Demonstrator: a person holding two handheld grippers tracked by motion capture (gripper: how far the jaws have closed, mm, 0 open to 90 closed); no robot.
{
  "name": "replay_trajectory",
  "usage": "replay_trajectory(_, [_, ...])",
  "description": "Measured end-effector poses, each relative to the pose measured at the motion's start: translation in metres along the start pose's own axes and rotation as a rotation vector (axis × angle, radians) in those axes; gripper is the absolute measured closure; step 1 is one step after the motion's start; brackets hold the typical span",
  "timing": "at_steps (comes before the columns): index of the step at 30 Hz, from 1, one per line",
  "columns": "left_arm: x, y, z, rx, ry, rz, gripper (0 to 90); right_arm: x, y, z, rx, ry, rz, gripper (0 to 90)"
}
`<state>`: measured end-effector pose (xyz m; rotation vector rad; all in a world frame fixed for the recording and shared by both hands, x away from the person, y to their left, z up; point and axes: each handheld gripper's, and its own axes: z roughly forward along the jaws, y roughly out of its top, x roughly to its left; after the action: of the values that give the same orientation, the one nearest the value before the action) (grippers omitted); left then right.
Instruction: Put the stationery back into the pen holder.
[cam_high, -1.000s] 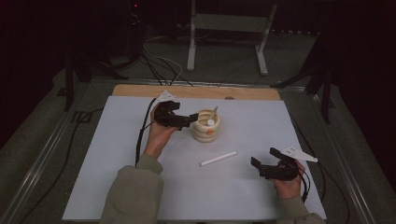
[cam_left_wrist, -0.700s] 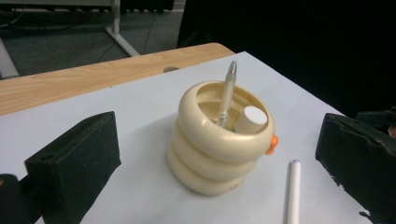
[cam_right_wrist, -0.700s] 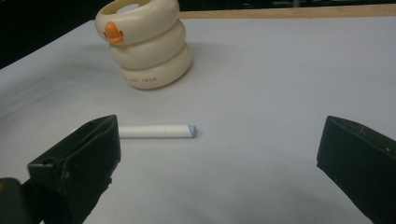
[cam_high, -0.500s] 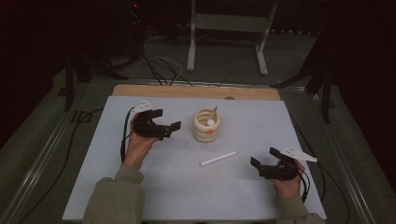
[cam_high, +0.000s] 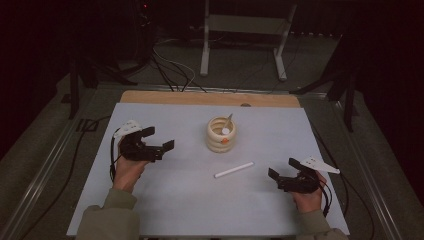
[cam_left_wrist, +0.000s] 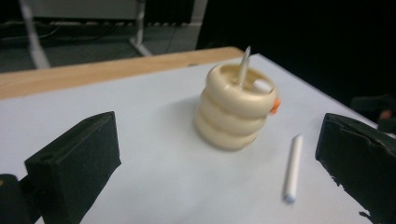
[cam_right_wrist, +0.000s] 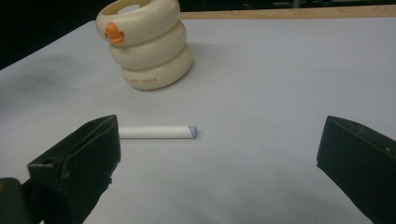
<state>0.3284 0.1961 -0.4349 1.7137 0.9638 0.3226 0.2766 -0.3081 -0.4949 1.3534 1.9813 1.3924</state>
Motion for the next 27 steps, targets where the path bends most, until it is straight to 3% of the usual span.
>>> replay_trajectory(5, [-0.002, -0.014, -0.008, 0.011, 0.007, 0.009, 0.3, 0.000, 0.000, 0.000, 0.001, -0.001, 0.000, 0.0])
replay_trajectory(7, [-0.005, -0.019, -0.011, 0.009, 0.031, 0.024, 0.3, 0.000, 0.000, 0.000, 0.001, 0.000, 0.000, 0.0])
replay_trajectory(10, [-0.006, -0.027, -0.016, -0.005, 0.023, 0.002, 0.3, 0.000, 0.000, 0.000, -0.002, 0.001, 0.002, 0.0])
replay_trajectory(19, [-0.007, -0.048, -0.025, -0.004, 0.032, -0.004, 0.3, -0.001, 0.000, 0.000, -0.004, 0.003, 0.001, 0.0])
replay_trajectory(27, [-0.007, -0.057, -0.032, -0.031, 0.045, -0.011, 0.3, -0.002, 0.000, -0.001, -0.021, 0.008, 0.000, 0.0])
